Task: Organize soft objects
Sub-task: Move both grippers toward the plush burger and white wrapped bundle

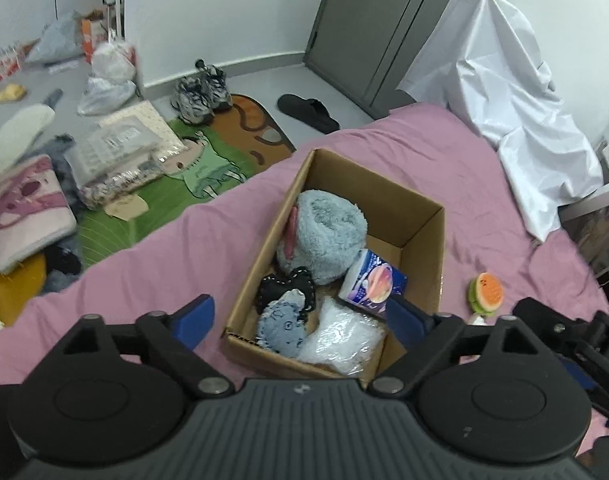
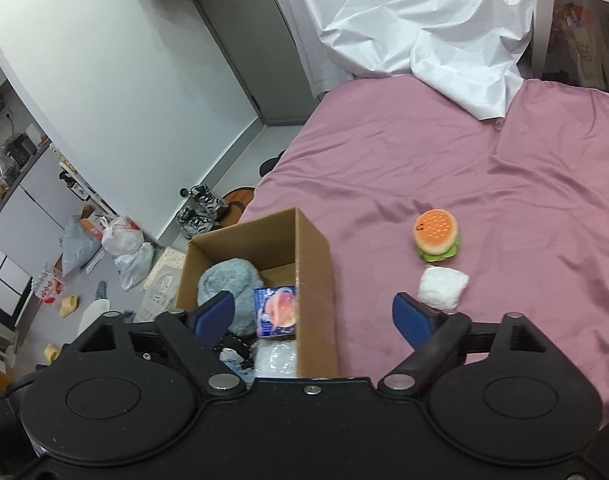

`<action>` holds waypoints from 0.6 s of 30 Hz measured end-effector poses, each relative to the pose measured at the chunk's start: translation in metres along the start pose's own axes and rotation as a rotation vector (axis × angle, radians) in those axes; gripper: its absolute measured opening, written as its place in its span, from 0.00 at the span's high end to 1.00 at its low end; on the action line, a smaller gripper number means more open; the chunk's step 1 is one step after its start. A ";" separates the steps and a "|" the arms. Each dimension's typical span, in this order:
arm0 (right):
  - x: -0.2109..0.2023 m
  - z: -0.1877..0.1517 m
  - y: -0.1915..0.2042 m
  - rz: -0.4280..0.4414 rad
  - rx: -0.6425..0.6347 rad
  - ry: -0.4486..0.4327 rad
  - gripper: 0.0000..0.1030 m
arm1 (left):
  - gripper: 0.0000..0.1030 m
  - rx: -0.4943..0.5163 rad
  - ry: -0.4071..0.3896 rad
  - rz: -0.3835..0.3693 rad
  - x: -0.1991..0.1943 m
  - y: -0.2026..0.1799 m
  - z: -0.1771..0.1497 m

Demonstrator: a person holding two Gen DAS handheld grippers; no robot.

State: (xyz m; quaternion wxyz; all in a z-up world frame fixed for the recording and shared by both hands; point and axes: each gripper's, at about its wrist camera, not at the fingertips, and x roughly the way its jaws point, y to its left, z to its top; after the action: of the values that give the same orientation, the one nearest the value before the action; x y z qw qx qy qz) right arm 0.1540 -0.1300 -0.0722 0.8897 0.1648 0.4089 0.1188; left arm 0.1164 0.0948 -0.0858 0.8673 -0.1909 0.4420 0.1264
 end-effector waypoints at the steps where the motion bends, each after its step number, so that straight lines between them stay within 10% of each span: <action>1: -0.002 0.000 -0.003 0.000 -0.001 0.001 0.11 | 0.10 0.010 -0.003 0.002 -0.002 -0.002 -0.001; 18: -0.028 0.002 -0.047 0.034 -0.067 -0.010 0.00 | 0.00 0.127 -0.030 0.020 -0.018 -0.044 -0.020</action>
State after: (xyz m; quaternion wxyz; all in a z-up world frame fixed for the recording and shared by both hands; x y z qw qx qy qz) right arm 0.1412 -0.1837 -0.0697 0.8946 0.1423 0.3974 0.1467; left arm 0.1087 0.0451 -0.0722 0.8830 -0.1291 0.4378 0.1095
